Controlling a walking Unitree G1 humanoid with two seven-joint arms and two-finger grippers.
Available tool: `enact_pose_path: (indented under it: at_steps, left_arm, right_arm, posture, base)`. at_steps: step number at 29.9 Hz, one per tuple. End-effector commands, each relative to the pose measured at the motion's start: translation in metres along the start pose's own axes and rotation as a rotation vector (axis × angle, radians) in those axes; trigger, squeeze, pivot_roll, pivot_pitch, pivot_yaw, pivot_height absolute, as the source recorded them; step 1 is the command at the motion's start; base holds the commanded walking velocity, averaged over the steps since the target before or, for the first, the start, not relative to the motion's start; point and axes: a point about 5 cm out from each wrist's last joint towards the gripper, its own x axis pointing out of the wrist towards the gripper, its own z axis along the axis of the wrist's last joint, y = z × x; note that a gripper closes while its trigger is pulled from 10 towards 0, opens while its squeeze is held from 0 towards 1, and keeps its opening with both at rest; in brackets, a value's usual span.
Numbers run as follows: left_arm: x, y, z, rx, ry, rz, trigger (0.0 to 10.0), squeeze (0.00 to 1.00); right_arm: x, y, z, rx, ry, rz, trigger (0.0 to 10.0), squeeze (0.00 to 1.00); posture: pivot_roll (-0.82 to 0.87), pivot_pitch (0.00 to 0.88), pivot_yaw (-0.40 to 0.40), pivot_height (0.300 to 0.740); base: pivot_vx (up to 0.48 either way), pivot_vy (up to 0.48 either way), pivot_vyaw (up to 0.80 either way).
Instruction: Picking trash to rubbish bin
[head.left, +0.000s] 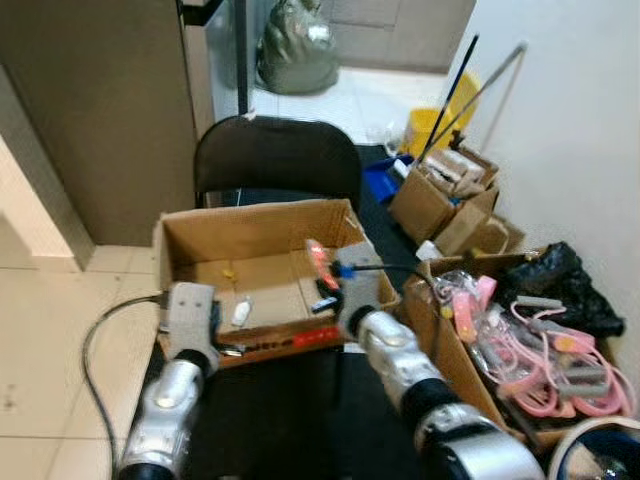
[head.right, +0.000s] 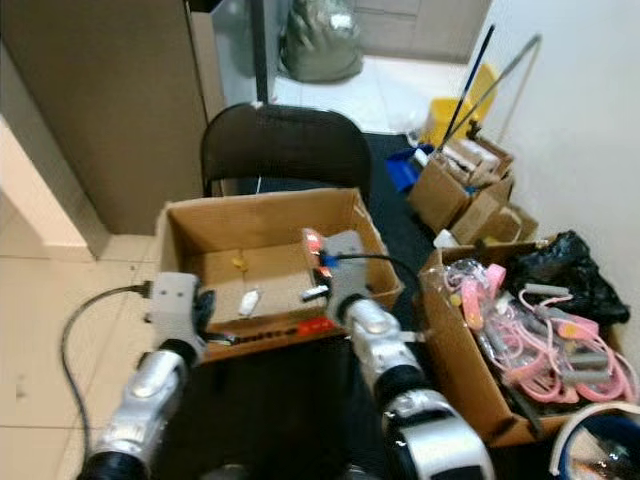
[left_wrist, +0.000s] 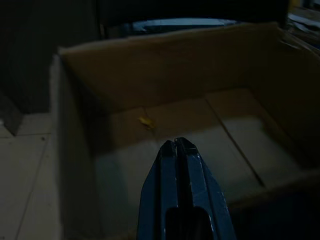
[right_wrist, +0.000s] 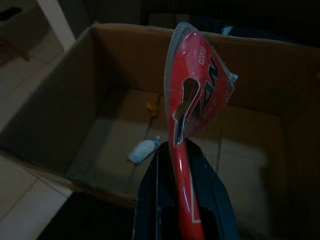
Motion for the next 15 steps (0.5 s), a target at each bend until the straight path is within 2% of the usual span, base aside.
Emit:
enact_pose_path:
  at_steps: [1, 9, 14, 15]
  left_arm:
    - [-0.0011, -0.0026, -0.0028, -0.003, 0.008, -0.005, 10.0, 0.0]
    - [0.0002, -0.0018, -0.0006, -0.003, 0.001, -0.004, 10.0, 0.0]
    - [0.0005, -0.0033, 0.0018, -0.014, -0.016, -0.01, 10.0, 0.0]
    - [0.0005, -0.0035, 0.0018, -0.012, -0.017, -0.01, 10.0, 0.0]
  right_arm:
    - [-0.004, -0.0067, -0.0061, -0.005, 0.023, -0.017, 10.0, 0.0]
    - [-0.0032, -0.0079, -0.0045, -0.007, 0.019, -0.021, 10.0, 0.0]
    - [-0.0029, -0.0077, -0.0039, -0.003, 0.014, -0.023, 10.0, 0.0]
    - [-0.0031, -0.0063, -0.0035, 0.017, 0.001, -0.007, 10.0, 0.07]
  posture:
    - [0.08, 0.072, -0.071, 0.74]
    - [0.08, 0.068, -0.068, 0.74]
    - [0.08, 0.072, -0.065, 0.74]
    - [0.08, 0.072, -0.065, 0.74]
  base:
    - [0.337, 0.0, 0.0]
    - [0.314, 0.0, 0.0]
    - [0.0, 0.0, 0.0]
    - [0.0, 0.0, 0.0]
